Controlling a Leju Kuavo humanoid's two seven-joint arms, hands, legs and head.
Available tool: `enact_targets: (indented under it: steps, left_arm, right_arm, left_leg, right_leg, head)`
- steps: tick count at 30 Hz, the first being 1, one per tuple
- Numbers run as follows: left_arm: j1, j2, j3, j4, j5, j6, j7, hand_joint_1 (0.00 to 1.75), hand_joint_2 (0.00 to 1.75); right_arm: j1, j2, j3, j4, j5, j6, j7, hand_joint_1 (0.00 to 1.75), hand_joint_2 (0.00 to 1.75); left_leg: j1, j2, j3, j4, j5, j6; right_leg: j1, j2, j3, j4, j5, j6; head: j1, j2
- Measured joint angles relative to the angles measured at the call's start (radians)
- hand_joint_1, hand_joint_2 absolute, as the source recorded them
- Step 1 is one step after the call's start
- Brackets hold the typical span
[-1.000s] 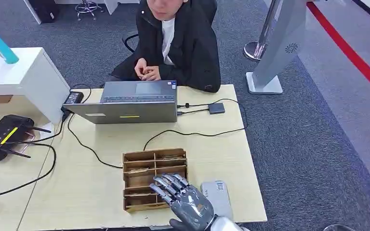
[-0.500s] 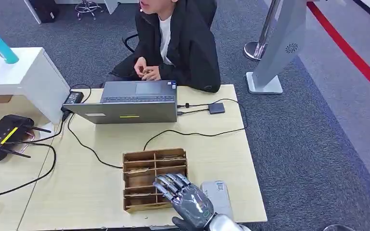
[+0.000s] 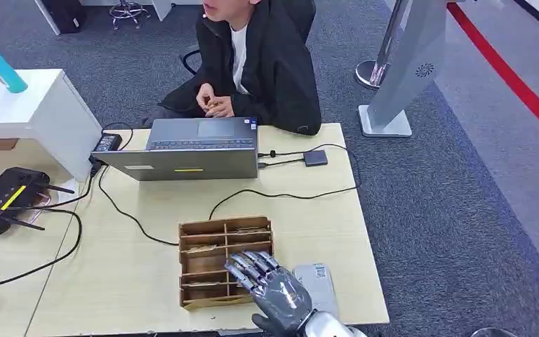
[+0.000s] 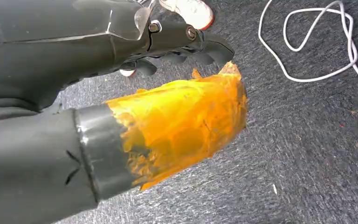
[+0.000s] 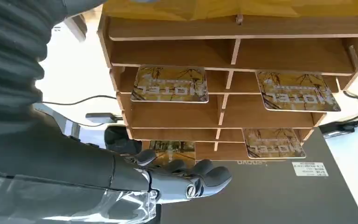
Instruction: Pass the card to the sensor for recognition and then transmit it.
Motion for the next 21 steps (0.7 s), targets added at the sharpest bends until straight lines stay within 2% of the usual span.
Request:
enact_targets:
  steps: [2, 3, 4, 13, 15, 21]
  left_arm:
    - [0.000, 0.000, 0.000, 0.000, 0.000, -0.001, 0.000, 0.00, 0.00]
    - [0.000, 0.000, 0.000, 0.000, 0.000, -0.002, 0.000, 0.00, 0.00]
    - [0.000, 0.000, 0.000, 0.000, 0.000, -0.002, 0.000, 0.00, 0.00]
    - [0.000, 0.000, 0.000, 0.000, 0.000, -0.002, 0.000, 0.00, 0.00]
    - [0.000, 0.000, 0.000, 0.000, 0.000, -0.002, 0.000, 0.00, 0.00]
    - [0.000, 0.000, 0.000, 0.000, 0.000, -0.002, 0.000, 0.00, 0.00]
  right_arm:
    - [0.000, 0.000, 0.000, -0.001, 0.000, 0.000, 0.001, 0.23, 1.75]
    - [0.000, 0.001, -0.001, -0.001, 0.000, 0.000, 0.002, 0.23, 1.75]
    - [0.000, 0.002, -0.002, -0.001, 0.000, 0.000, 0.003, 0.31, 1.75]
    - [-0.001, 0.003, -0.004, -0.001, 0.000, 0.000, 0.003, 0.33, 1.75]
    - [-0.001, 0.003, -0.005, -0.001, 0.000, 0.000, 0.003, 0.56, 1.75]
    - [-0.001, 0.004, -0.005, -0.001, 0.000, 0.000, 0.003, 0.56, 1.75]
  left_leg:
    - [0.000, 0.000, 0.000, 0.000, 0.000, 0.000]
    - [0.000, 0.000, 0.000, 0.000, 0.000, 0.000]
    - [0.000, 0.000, 0.000, 0.000, 0.000, 0.000]
    - [0.000, 0.000, 0.000, 0.000, 0.000, 0.000]
    - [0.000, 0.000, 0.000, 0.000, 0.000, 0.000]
    - [0.000, 0.000, 0.000, 0.000, 0.000, 0.000]
  right_leg:
    - [0.000, 0.000, 0.000, 0.000, 0.000, 0.000]
    - [0.000, 0.000, 0.000, 0.000, 0.000, 0.000]
    - [0.000, 0.000, 0.000, 0.000, 0.000, 0.000]
    - [0.000, 0.000, 0.000, 0.000, 0.000, 0.000]
    - [0.000, 0.000, 0.000, 0.000, 0.000, 0.000]
    - [0.000, 0.000, 0.000, 0.000, 0.000, 0.000]
  head:
    - [0.000, 0.000]
    - [0.000, 0.000]
    - [0.000, 0.000]
    - [0.000, 0.000]
    - [0.000, 0.000]
    - [0.000, 0.000]
